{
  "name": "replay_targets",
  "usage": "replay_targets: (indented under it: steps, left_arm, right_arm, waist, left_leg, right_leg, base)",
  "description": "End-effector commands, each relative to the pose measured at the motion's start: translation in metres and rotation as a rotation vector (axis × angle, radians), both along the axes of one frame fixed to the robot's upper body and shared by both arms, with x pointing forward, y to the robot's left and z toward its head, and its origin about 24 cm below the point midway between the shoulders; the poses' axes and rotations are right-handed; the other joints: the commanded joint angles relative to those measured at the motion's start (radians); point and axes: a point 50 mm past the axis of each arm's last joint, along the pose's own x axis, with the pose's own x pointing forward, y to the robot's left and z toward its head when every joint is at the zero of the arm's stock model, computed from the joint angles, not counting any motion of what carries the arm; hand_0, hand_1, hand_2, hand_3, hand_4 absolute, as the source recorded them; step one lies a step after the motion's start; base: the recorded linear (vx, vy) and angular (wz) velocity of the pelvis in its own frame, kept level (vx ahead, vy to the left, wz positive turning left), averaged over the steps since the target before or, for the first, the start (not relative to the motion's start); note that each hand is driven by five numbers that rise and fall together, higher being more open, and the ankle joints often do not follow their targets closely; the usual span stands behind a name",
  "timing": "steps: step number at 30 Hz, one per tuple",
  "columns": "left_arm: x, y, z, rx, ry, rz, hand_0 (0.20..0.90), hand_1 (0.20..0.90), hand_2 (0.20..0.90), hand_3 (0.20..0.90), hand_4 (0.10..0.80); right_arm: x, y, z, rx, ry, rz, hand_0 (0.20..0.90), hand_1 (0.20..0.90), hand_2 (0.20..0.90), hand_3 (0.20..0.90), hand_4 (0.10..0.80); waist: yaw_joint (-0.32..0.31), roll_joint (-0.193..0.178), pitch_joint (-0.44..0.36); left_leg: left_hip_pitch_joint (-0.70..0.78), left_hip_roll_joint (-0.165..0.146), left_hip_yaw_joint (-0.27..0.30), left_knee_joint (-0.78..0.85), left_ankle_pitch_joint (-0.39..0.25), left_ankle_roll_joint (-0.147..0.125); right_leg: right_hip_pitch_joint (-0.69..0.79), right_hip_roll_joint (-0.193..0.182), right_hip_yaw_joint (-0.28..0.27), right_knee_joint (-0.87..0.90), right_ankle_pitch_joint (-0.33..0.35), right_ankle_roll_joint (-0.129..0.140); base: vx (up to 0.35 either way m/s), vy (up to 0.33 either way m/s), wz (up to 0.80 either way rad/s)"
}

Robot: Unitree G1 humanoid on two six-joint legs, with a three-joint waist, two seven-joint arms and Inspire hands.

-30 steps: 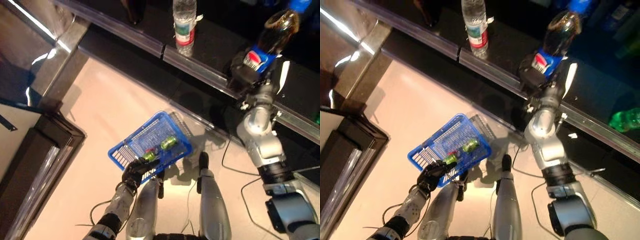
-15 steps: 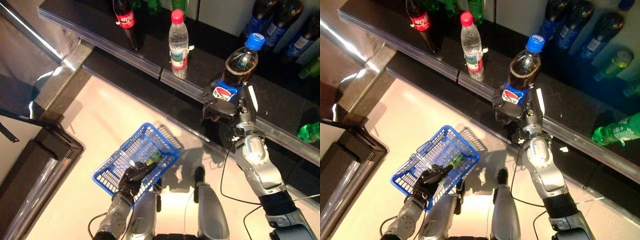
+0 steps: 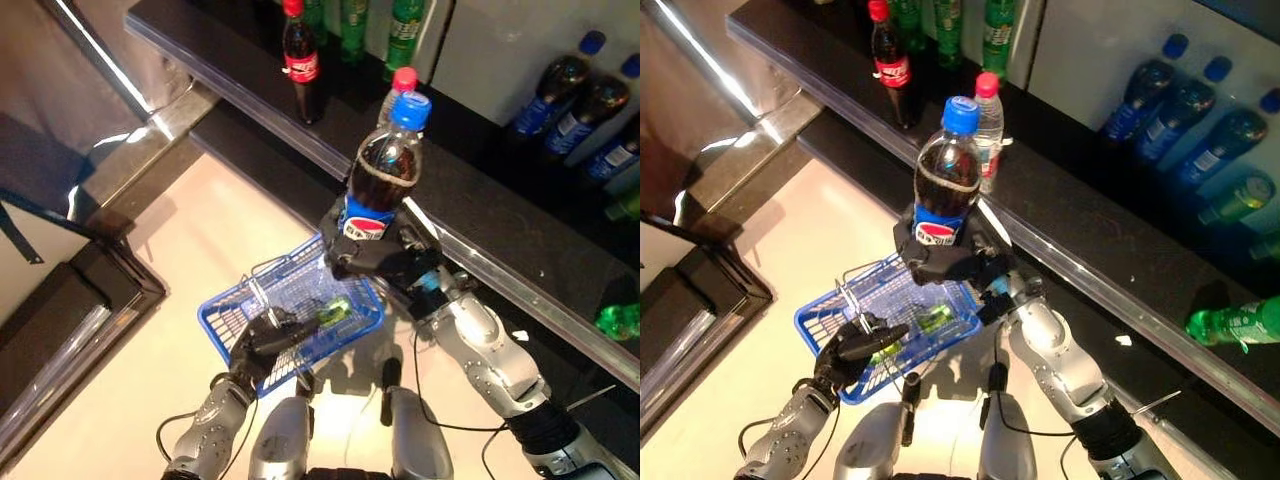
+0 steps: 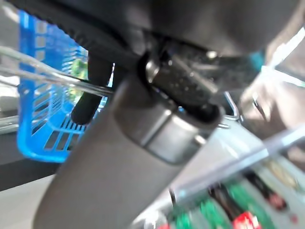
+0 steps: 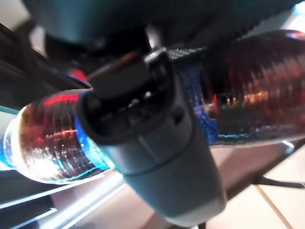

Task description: Pick up the drink and place into the basket.

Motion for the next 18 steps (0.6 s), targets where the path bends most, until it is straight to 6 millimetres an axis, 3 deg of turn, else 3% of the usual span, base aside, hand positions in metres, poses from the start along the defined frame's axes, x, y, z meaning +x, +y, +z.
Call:
replay_targets:
  steps: [1, 10, 18]
  left_arm:
    - [0.004, 0.004, 0.073, 0.032, -0.416, -0.14, 0.3, 0.3, 0.3, 0.2, 0.1]
    - [-0.002, -0.005, 0.112, -0.068, -0.54, -0.31, 0.3, 0.3, 0.3, 0.2, 0.1]
    - [-0.01, -0.023, 0.157, -0.09, -0.787, -0.515, 0.3, 0.3, 0.3, 0.2, 0.1]
  right_arm:
    - [-0.024, 0.015, 0.049, 0.207, -0.264, 0.116, 0.3, 0.3, 0.3, 0.2, 0.1]
    - [-0.022, 0.025, 0.038, 0.186, -0.223, 0.08, 0.3, 0.3, 0.3, 0.2, 0.1]
    - [-0.013, 0.038, 0.028, 0.161, -0.164, 0.052, 0.3, 0.3, 0.3, 0.2, 0.1]
  waist:
    - [0.003, -0.026, -0.24]
    - [0.036, -0.019, -0.238]
    - [0.05, -0.012, -0.242]
  left_leg:
    - [-0.059, -0.047, 0.006, 0.059, 0.019, 0.073]
    - [-0.051, -0.055, -0.023, 0.05, 0.028, 0.077]
    - [-0.044, -0.06, -0.039, 0.042, 0.033, 0.075]
  right_leg:
    - [0.138, 0.036, -0.026, -0.079, -0.038, -0.065]
    - [0.155, 0.028, -0.046, -0.084, -0.034, -0.061]
    - [0.164, 0.024, -0.057, -0.087, -0.034, -0.061]
  base:
    - [-0.019, -0.001, 0.09]
    - [0.009, -0.007, 0.05]
    - [0.024, 0.0, 0.1]
